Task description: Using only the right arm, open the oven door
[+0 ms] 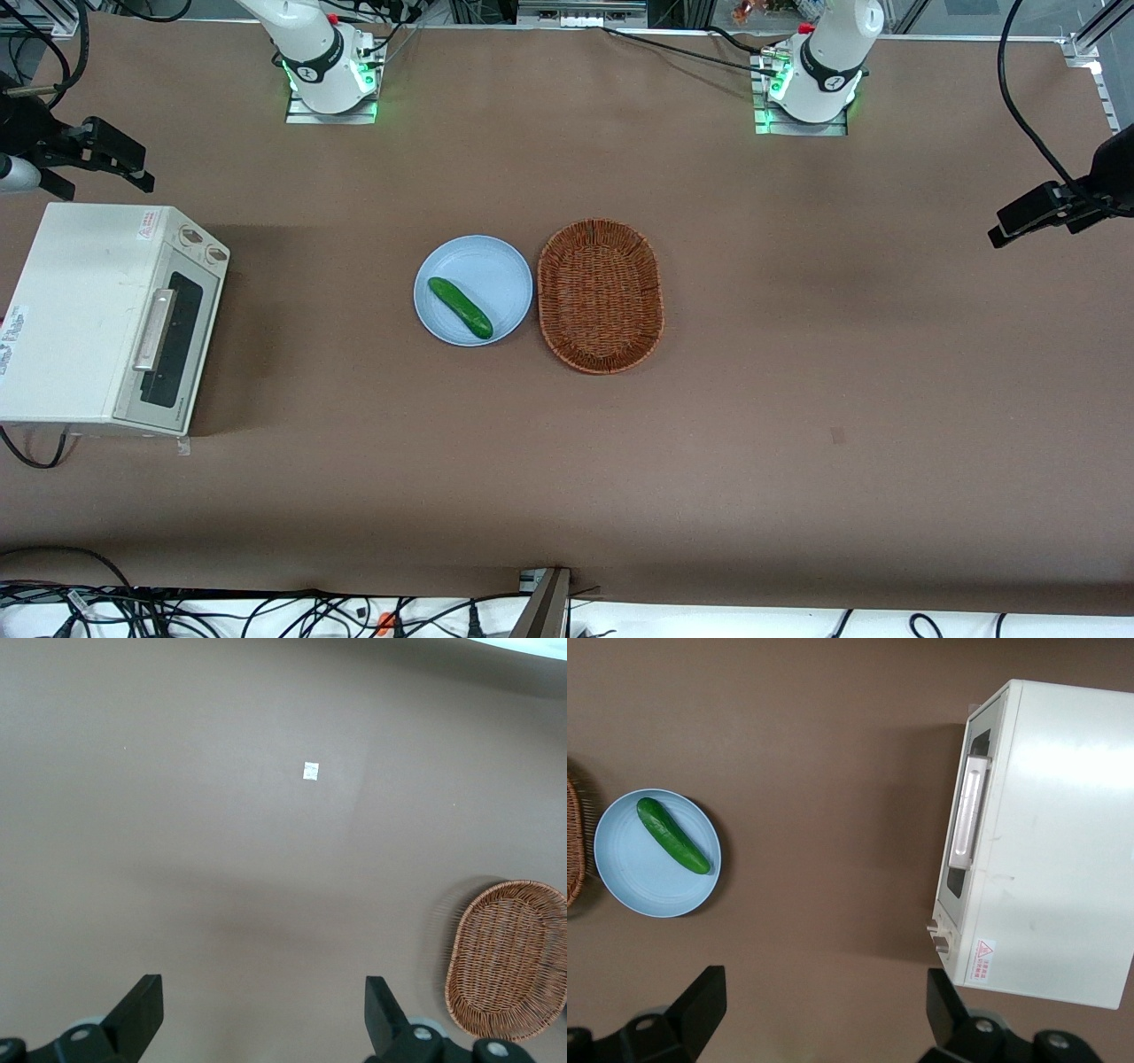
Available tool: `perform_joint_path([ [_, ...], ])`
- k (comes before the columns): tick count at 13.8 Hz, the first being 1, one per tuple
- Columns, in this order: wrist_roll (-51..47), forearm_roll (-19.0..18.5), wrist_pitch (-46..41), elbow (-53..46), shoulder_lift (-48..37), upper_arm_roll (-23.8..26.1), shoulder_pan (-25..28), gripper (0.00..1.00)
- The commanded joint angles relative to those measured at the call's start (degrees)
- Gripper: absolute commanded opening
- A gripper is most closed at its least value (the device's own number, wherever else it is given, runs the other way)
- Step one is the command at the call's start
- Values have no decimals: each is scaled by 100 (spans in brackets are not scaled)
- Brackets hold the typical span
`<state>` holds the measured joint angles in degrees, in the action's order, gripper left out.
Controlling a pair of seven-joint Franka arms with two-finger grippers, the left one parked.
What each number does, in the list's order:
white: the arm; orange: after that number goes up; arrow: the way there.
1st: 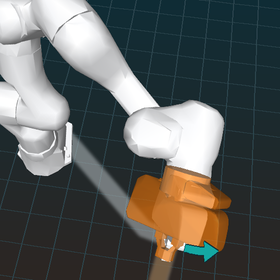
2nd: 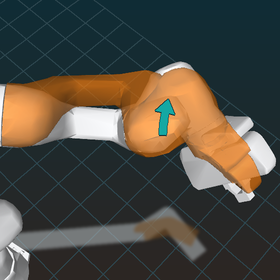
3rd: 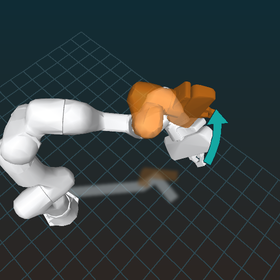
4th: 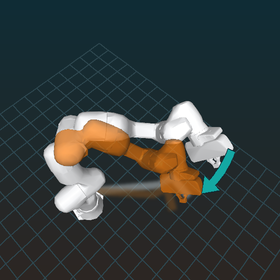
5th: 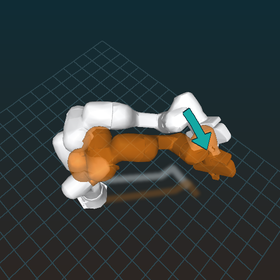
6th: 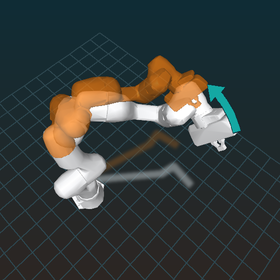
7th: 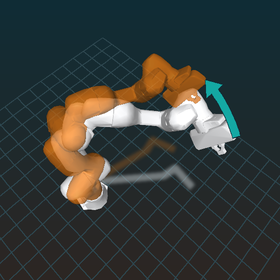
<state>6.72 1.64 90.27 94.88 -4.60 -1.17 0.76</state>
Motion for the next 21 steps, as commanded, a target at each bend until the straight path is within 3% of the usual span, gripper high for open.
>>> perform_joint_path([
  [1,-12,-32,-316,-119,-14,21,3,100],
  [21,75,-190,-308,-48,-6,56,21,100],
])
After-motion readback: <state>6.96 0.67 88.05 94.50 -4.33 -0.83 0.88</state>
